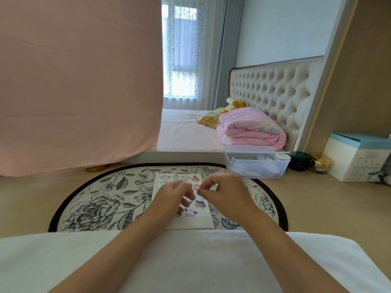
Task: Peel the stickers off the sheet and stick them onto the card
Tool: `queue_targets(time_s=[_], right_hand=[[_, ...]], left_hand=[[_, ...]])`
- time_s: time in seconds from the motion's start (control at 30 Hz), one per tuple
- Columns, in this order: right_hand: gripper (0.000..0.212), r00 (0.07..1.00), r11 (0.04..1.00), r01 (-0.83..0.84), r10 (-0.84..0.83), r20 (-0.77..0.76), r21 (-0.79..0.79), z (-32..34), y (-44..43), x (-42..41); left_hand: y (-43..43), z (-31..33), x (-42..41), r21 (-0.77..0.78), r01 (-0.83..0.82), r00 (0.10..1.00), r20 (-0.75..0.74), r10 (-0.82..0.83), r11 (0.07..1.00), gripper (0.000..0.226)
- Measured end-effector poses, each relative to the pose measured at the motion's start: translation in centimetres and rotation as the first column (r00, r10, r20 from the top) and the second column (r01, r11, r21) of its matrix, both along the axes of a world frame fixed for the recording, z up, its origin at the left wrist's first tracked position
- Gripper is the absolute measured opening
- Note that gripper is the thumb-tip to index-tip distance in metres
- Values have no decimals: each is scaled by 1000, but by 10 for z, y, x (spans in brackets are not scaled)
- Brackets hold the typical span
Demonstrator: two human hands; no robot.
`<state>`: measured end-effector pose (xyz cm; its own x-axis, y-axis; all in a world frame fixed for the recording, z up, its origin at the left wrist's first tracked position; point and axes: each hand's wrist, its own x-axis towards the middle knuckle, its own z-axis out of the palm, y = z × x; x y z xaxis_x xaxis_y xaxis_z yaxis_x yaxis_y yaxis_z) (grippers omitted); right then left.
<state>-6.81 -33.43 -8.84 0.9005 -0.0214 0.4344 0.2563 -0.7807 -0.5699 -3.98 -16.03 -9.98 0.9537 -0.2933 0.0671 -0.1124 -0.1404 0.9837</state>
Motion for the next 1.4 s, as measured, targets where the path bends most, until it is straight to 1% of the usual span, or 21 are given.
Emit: queue_targets(time_s=[0.03, 0.07, 0.13, 0.17, 0.2, 0.27, 0.33, 0.47, 0.57, 0.67, 0.8, 0.93, 0.97, 1.03, 1.1, 1.13, 1.2, 1.23, 1.3, 1.37, 1.4], right_hand=[[10, 998, 996, -6, 11, -56, 88, -1, 2, -1], [8, 993, 977, -16, 41, -115, 212, -2, 4, -1], [9, 970, 890, -25, 133, -206, 456, -3, 4, -5], [12, 958, 850, -21, 168, -234, 527, -4, 4, -6], [14, 946, 819, -18, 200, -255, 574, -5, 3, -7], [15, 926, 764, -24, 259, -273, 644, -6, 2, -8], [16, 914, 737, -27, 292, -283, 675, -6, 2, -7], [15, 928, 777, -35, 259, -268, 628, -5, 5, -7], [12, 956, 819, -19, 183, -231, 573, -7, 7, -7], [16, 969, 872, 11, 112, -221, 490, -9, 9, -7], [12, 969, 883, -7, 122, -215, 469, -10, 7, -6], [13, 971, 896, -1, 108, -215, 445, -8, 5, -5], [12, 973, 904, 7, 93, -212, 428, -7, 5, -4], [12, 973, 919, 31, 62, -221, 393, -7, 2, -2], [14, 958, 925, 61, 51, -281, 374, -4, -5, -2], [17, 939, 928, 68, 65, -339, 367, -3, -8, -3], [21, 870, 939, 57, 120, -478, 339, 0, -13, -6], [23, 829, 946, 46, 143, -541, 320, 1, -14, -8], [27, 768, 971, 12, 143, -625, 237, 3, -14, -11], [33, 742, 990, -20, 108, -662, 139, 2, -14, -10], [35, 737, 993, -21, 96, -669, 119, 2, -13, -9]], left_hand=[[3, -1, -1, -16, -16, 1000, 13, 16, 1000, 26], [5, -2, -2, -11, -45, 998, 46, 45, 999, 23], [10, -6, -2, 55, -105, 984, 152, 96, 993, 19], [12, -8, -2, 103, -114, 976, 198, 92, 988, 18], [13, -10, -2, 147, -110, 970, 230, 75, 983, 15], [13, -14, -1, 185, -93, 963, 266, 41, 978, 5], [11, -16, -2, 188, -91, 954, 298, 31, 978, 9], [9, -18, -1, 199, -93, 950, 312, 27, 976, 19], [10, -21, 0, 235, -132, 935, 353, 42, 963, 18], [9, -23, -1, 301, -152, 922, 386, 25, 941, 16], [9, -23, -1, 305, -167, 914, 405, 31, 938, 14], [11, -20, -1, 332, -197, 908, 416, 44, 923, 9], [11, -20, 0, 343, -207, 905, 423, 46, 916, 13], [12, -20, 0, 382, -224, 891, 454, 29, 897, 31], [15, -21, 0, 488, -222, 863, 502, -63, 844, 48], [18, -22, 0, 577, -226, 833, 532, -151, 785, 52], [22, -23, 1, 726, -222, 793, 523, -314, 650, 49], [24, -23, 1, 767, -195, 808, 479, -344, 612, 47], [24, -24, 2, 792, -153, 834, 424, -353, 591, 45], [22, -25, 2, 799, -159, 828, 428, -362, 580, 46], [22, -26, 3, 800, -164, 826, 431, -364, 577, 46]])
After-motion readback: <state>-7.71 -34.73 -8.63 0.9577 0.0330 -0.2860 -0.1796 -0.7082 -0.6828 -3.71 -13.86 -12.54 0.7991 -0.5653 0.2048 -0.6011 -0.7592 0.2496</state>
